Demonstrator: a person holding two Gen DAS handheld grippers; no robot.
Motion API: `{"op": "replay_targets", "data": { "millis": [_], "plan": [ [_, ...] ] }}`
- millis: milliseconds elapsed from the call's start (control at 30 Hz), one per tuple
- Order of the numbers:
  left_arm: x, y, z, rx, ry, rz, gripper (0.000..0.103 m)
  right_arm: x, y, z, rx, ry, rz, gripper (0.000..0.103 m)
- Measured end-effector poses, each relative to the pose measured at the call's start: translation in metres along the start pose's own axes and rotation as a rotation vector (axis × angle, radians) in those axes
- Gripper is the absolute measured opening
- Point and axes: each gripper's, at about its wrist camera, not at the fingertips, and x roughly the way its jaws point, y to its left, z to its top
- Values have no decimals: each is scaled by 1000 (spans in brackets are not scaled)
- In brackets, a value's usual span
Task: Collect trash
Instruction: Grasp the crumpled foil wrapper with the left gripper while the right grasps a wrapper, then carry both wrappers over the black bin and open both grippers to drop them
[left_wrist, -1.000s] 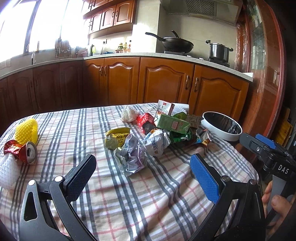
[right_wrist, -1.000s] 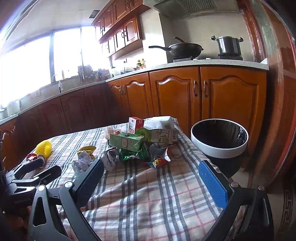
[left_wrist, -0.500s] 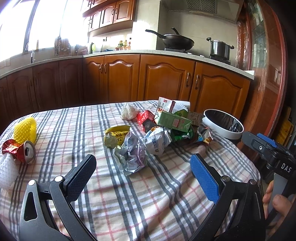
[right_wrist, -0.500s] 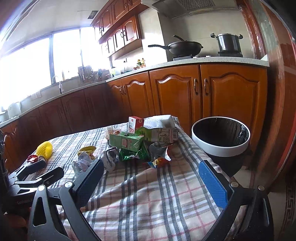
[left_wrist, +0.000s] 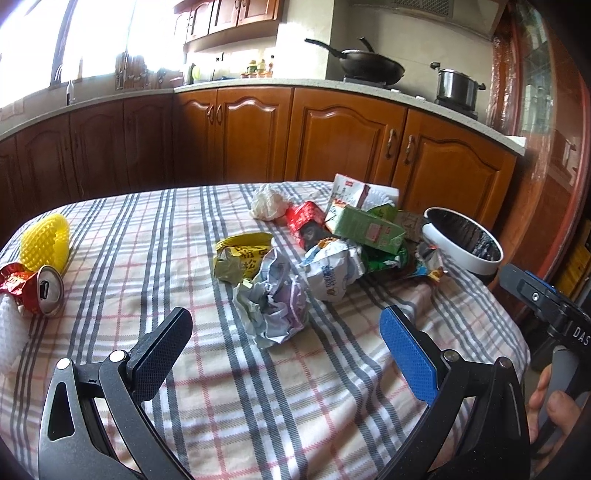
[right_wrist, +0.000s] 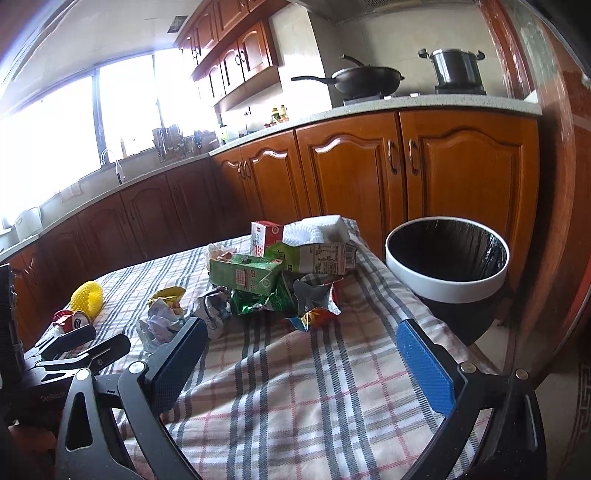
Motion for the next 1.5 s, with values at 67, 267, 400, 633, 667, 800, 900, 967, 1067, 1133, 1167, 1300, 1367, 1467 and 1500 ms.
{"op": "replay_targets", "data": {
  "millis": [67, 267, 400, 633, 667, 800, 900, 967, 1067, 1133, 1167, 1300, 1367, 1467, 1500],
  "plan": [
    [6, 2, 1, -9, 19, 0, 103, 5, -3, 1, 10, 12, 9, 103],
    [28, 7, 7, -22, 81, 9, 97, 25, -11, 6, 18, 53, 5, 96],
    [43, 11, 11, -33, 112, 11, 92, 47, -22, 13, 49, 102, 14, 80],
    [71, 12, 11, -28, 192, 1, 60, 93, -42, 14, 109, 219, 26, 48],
    [74, 12, 11, -28, 203, -7, 54, 99, -44, 13, 115, 233, 34, 46],
    [71, 8, 9, -11, 200, -36, 32, 112, -46, 7, 126, 273, 69, 16],
    [62, 1, 10, 13, 185, -66, 24, 105, -46, 7, 120, 248, 69, 2],
    [57, -3, 11, 21, 179, -87, 22, 97, -48, 7, 125, 231, 77, 0],
    [48, -16, 15, 35, 169, -125, 22, 82, -53, 10, 135, 209, 80, 0],
    [43, -27, 18, 47, 161, -148, 21, 73, -56, 12, 135, 194, 76, 0],
    [40, -33, 20, 56, 155, -161, 21, 69, -59, 12, 136, 187, 73, 0],
    [38, -52, 26, 76, 145, -215, 21, 54, -69, 15, 145, 164, 60, 0],
    [36, -61, 29, 86, 142, -240, 21, 47, -75, 15, 154, 155, 55, 0],
    [39, -78, 35, 113, 141, -275, 21, 36, -86, 15, 167, 137, 40, 0],
    [40, -85, 36, 121, 142, -289, 21, 34, -90, 16, 172, 134, 35, 0]
  ]
}}
